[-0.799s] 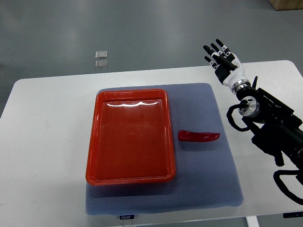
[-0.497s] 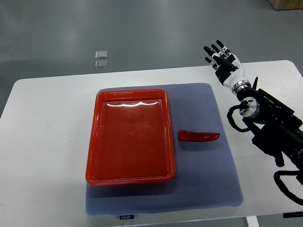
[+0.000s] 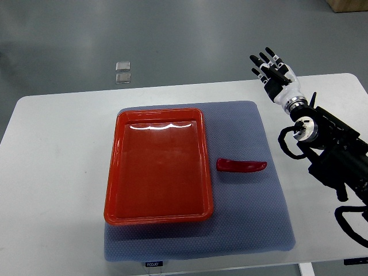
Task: Place red pepper on red tray
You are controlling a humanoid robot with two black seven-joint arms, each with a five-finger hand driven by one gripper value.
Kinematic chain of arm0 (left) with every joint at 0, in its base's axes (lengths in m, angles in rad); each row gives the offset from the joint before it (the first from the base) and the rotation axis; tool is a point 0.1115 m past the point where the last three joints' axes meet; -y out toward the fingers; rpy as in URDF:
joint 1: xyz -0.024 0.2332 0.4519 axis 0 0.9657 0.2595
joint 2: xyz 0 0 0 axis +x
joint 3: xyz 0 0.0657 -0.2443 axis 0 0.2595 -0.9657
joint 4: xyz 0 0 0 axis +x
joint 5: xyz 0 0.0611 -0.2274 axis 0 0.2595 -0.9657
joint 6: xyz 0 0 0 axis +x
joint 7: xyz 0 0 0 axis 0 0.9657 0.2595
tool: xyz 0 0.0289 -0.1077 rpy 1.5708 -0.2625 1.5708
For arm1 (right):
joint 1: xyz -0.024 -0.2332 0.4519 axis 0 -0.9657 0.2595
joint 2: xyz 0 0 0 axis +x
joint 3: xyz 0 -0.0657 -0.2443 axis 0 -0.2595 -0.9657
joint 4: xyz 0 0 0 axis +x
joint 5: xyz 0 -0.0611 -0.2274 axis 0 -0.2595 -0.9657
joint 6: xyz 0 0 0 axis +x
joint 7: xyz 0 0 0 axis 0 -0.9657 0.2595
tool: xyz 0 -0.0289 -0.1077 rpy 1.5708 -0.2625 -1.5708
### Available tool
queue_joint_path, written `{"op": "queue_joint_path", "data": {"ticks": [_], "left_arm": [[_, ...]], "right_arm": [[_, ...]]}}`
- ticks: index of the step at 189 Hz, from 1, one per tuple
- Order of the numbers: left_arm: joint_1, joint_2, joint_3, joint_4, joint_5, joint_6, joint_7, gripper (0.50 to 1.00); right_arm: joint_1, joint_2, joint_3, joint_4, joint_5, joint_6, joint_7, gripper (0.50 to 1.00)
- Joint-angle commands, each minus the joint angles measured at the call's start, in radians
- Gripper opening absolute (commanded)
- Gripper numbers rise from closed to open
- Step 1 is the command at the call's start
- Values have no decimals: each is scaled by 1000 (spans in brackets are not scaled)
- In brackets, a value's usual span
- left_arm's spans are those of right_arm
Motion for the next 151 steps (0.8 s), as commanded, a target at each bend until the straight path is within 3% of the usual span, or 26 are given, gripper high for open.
{"op": "queue_joint_path", "data": {"ticks": [1,33,73,124,151], "left_arm": [[0,0,-2,-1,0,0,0,1000],[0,0,-5,-1,0,0,-1,1000],[0,0,-5,-1,0,0,0,1000],[0,0,-5,-1,0,0,0,1000],[0,0,-5,-1,0,0,0,1000]], "right_arm": [[4,-5,-7,2,-5,-3,-2,917],[33,-45,-18,15,-11,-8,-6,915],[89,-147,-145,117,-87,-38,-12,915],[343,-362,-644,314,-264,-40,-12,915],[495,-417,-900,440,-370,-37,-9,913]]}}
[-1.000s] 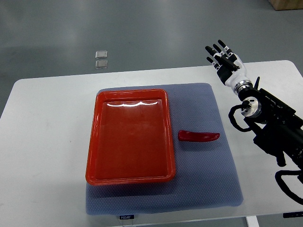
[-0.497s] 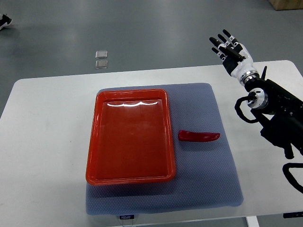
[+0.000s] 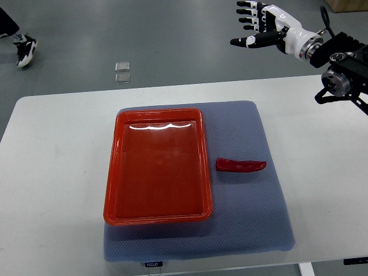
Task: Place red pepper on red tray
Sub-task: 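Move the right hand over the red pepper and lower it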
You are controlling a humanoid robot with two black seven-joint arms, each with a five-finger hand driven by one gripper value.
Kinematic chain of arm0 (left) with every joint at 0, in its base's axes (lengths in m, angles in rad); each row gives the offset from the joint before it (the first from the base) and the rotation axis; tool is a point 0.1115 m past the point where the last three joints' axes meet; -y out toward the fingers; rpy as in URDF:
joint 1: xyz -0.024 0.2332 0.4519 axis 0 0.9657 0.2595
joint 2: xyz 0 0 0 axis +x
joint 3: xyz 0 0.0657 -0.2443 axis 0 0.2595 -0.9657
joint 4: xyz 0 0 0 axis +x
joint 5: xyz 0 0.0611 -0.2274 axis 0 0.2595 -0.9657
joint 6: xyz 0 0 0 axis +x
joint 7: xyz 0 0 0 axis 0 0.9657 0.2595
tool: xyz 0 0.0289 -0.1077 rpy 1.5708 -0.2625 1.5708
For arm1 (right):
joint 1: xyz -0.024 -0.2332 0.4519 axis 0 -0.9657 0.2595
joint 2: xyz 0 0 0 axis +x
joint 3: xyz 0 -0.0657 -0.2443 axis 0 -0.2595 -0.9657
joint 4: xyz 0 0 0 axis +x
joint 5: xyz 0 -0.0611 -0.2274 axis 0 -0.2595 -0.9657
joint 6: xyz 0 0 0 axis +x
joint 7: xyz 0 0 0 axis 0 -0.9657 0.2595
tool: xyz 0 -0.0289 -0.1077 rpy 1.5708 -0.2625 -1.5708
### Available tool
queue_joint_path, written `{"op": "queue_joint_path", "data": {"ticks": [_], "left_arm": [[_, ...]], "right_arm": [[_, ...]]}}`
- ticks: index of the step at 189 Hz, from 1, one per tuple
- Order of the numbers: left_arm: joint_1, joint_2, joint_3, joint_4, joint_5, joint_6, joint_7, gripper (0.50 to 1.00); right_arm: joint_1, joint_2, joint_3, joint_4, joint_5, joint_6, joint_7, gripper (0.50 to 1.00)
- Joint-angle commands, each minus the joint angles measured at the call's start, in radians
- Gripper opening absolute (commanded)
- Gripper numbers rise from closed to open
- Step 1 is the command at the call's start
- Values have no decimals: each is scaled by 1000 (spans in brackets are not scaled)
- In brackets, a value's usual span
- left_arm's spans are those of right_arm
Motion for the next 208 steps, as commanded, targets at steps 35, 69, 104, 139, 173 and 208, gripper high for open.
{"op": "queue_joint_path", "data": {"ticks": [35,69,104,139,173,208], "left_arm": [[0,0,0,0,0,-1,-1,1000],[0,0,0,2,0,1,-1,1000],[0,0,0,2,0,1,-1,1000],[0,0,0,2,0,1,0,1000],[0,0,0,2,0,-1,0,1000],[0,0,0,2,0,1,0,1000]], "right_arm": [[206,-101,-377,308,-320,12,6,911],[318,-89,-596,390,-449,15,6,911],[384,-40,-702,405,-451,12,1,909],[353,-22,-719,405,-457,12,-1,911],[290,-23,-735,404,-460,-1,-2,909],[249,-26,-733,404,-460,-11,-2,909]]}}
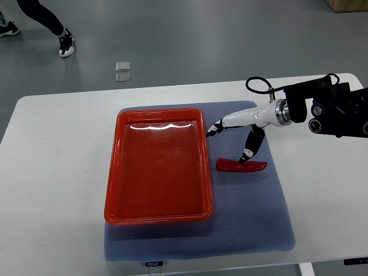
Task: Place red pepper on red tray
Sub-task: 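Move the right hand over the red pepper and lower it, then close the right hand's fingers around the red pepper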
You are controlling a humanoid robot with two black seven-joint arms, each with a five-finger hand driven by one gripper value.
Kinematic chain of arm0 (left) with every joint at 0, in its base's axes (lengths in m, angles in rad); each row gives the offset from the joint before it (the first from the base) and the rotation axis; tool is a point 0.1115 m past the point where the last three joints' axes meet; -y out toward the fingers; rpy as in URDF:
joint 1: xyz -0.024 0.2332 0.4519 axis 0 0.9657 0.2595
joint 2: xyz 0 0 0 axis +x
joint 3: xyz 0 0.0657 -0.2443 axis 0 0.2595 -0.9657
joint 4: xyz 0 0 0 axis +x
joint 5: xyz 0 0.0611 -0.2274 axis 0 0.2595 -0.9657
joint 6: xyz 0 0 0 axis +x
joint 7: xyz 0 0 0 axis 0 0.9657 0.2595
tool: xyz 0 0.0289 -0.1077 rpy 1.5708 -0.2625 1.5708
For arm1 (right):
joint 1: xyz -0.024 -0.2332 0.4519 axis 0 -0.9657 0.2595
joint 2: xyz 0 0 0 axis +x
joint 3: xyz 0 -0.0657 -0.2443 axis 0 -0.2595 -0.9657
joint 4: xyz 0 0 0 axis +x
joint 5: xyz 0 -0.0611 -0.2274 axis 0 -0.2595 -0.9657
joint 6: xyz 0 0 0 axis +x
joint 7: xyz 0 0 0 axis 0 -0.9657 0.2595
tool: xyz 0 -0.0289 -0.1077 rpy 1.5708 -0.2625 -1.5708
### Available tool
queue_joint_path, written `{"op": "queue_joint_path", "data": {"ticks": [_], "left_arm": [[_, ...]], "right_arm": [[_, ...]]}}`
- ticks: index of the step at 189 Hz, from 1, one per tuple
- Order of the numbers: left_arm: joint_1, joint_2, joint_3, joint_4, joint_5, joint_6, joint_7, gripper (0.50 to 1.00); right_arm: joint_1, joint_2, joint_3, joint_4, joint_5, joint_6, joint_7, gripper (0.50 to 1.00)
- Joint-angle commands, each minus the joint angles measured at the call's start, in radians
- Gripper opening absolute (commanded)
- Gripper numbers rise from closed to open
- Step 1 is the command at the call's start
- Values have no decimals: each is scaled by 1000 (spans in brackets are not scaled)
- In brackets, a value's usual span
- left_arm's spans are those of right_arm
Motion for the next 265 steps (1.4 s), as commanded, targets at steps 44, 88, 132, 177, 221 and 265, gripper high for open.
{"op": "queue_joint_path", "data": {"ticks": [44,88,132,177,221,265], "left_arm": [[0,0,0,0,0,0,0,1000],[0,0,0,0,0,0,0,1000],[0,0,0,0,0,-1,-1,1000],[0,0,0,0,0,-1,0,1000],[0,0,0,0,0,0,-1,1000],[0,0,0,0,0,0,0,1000]], "right_arm": [[-55,-1,0,0,-3,-18,0,909],[-86,-4,0,-1,-29,-52,0,891],[-88,-14,-1,-1,-31,-60,0,825],[-101,-5,0,-1,-49,-58,5,805],[-115,-2,0,-1,-61,-64,6,799],[-128,1,0,-5,-95,-80,6,670]]}}
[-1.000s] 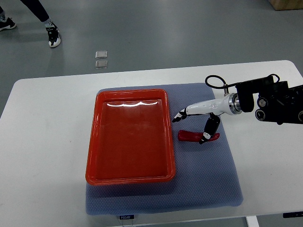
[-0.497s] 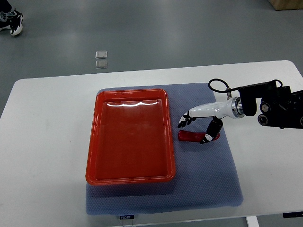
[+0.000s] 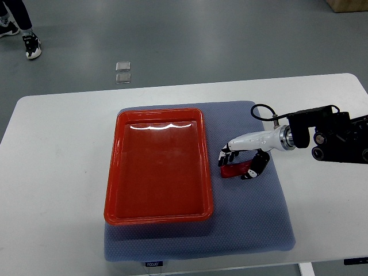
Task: Place red pepper on red tray
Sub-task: 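Close the right hand's fingers around the red pepper, then lift the pepper with the right hand and carry it over the tray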
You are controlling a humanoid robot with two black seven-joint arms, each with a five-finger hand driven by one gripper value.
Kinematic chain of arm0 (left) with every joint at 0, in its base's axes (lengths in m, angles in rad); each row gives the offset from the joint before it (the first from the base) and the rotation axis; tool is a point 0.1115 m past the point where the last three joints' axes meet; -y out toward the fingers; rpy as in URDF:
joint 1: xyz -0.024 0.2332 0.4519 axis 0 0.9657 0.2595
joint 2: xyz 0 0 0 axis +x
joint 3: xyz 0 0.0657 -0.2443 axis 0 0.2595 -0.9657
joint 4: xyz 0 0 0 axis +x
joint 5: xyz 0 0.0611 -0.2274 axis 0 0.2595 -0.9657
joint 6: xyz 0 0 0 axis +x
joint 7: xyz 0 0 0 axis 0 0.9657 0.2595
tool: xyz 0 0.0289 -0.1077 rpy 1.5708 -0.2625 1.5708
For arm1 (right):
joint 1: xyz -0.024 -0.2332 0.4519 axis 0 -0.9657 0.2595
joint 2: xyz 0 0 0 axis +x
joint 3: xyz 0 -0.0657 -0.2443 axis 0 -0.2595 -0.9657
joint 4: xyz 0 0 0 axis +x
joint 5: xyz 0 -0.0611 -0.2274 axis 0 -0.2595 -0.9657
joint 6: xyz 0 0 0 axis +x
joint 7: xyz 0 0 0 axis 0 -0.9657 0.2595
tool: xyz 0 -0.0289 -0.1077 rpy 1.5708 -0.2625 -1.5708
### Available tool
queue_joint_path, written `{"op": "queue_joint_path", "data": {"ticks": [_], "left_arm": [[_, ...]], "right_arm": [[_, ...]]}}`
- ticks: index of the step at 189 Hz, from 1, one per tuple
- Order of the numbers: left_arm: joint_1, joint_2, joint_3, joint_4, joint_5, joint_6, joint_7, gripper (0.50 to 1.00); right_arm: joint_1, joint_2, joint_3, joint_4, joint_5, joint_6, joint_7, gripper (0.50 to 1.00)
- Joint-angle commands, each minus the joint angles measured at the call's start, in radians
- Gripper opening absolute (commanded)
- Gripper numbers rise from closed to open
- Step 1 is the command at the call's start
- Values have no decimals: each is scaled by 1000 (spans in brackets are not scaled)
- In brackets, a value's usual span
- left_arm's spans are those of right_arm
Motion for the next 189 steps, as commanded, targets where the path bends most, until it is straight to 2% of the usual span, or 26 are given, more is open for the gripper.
{"op": "queue_joint_path", "data": {"ticks": [1,39,70,133,189], "left_arm": [[0,0,0,0,0,0,0,1000],[0,0,0,0,0,0,-1,1000],[0,0,0,0,0,0,-1,1000],[0,0,0,-1,0,0,0,1000],[0,0,0,0,0,0,-1,1000]], "right_arm": [[-2,2,0,-3,-7,-3,0,662],[-2,2,0,-5,-17,0,1,543],[1,0,3,-5,-20,-2,3,515],[17,-23,17,-26,-18,5,6,517],[118,-8,98,-67,-6,20,8,519]]}}
